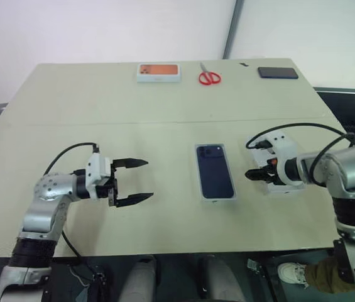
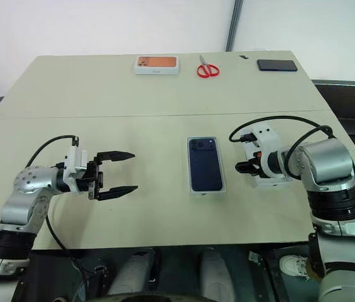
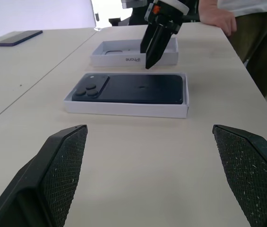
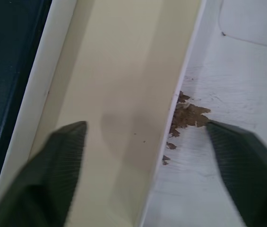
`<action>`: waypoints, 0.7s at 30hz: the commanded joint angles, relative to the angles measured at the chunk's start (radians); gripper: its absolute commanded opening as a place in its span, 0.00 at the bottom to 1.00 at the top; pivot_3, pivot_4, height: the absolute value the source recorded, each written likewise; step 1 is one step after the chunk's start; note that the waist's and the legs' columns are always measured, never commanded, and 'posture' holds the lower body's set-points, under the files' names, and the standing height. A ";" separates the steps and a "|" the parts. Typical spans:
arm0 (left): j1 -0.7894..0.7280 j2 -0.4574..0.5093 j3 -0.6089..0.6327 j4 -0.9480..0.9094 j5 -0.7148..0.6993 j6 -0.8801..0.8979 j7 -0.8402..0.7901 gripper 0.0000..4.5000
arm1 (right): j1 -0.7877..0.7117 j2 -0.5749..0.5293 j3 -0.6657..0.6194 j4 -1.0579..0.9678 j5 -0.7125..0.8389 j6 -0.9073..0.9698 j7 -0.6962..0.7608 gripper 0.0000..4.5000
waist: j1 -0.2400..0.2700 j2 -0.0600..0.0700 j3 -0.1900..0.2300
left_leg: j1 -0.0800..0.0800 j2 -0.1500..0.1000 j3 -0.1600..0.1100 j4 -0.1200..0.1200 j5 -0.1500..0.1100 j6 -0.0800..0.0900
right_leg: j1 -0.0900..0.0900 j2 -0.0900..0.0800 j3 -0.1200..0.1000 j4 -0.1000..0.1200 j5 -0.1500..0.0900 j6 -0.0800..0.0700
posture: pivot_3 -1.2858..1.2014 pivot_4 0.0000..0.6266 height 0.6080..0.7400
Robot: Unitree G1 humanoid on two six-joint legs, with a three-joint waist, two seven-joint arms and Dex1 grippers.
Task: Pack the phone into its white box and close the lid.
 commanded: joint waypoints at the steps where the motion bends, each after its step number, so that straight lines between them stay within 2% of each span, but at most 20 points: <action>1: -0.011 -0.003 -0.005 -0.010 -0.007 -0.015 0.006 1.00 | 0.006 -0.005 -0.011 -0.007 -0.015 -0.005 -0.024 0.39 | 0.000 0.000 0.000 | 0.000 0.000 0.000 0.000 0.000 0.000 | 0.000 0.000 0.000 0.000 0.000 0.000 | 0.52 0.24 1.00; 4: -0.008 -0.008 -0.008 -0.015 -0.006 -0.014 0.010 1.00 | 0.011 0.013 -0.031 -0.006 -0.027 0.004 -0.051 0.05 | 0.000 0.000 0.000 | 0.000 0.000 0.000 0.000 0.000 0.000 | 0.000 0.000 0.000 0.000 0.000 0.000 | 0.52 0.24 1.00; 5: -0.008 -0.008 -0.009 -0.016 -0.005 -0.015 0.010 1.00 | 0.011 0.019 -0.036 -0.004 -0.026 0.006 -0.057 0.02 | -0.001 0.000 0.000 | 0.000 0.000 0.000 0.000 0.000 0.000 | 0.000 0.000 0.000 0.000 0.000 0.000 | 0.52 0.24 1.00; 15: -0.013 -0.009 -0.002 -0.007 -0.007 -0.008 0.041 1.00 | -0.030 0.082 -0.098 0.006 -0.033 0.007 -0.128 0.02 | -0.002 0.000 0.000 | 0.000 0.000 0.000 0.000 0.000 0.000 | 0.000 0.001 0.000 0.000 0.000 0.000 | 0.52 0.24 1.00; 18: -0.027 -0.013 0.004 0.005 -0.008 0.000 0.067 1.00 | -0.095 0.178 -0.195 0.020 -0.039 -0.003 -0.164 0.02 | -0.005 0.000 0.000 | 0.000 0.000 0.000 0.000 0.000 0.000 | 0.000 0.001 0.001 0.001 0.000 0.000 | 0.52 0.24 1.00; 21: -0.048 -0.023 0.008 0.018 -0.016 0.035 0.108 1.00 | -0.127 0.258 -0.261 -0.010 0.025 -0.145 -0.107 0.02 | -0.004 0.000 0.000 | 0.000 0.000 -0.001 0.000 0.000 0.000 | -0.001 0.003 0.001 0.001 0.000 0.000 | 0.52 0.24 1.00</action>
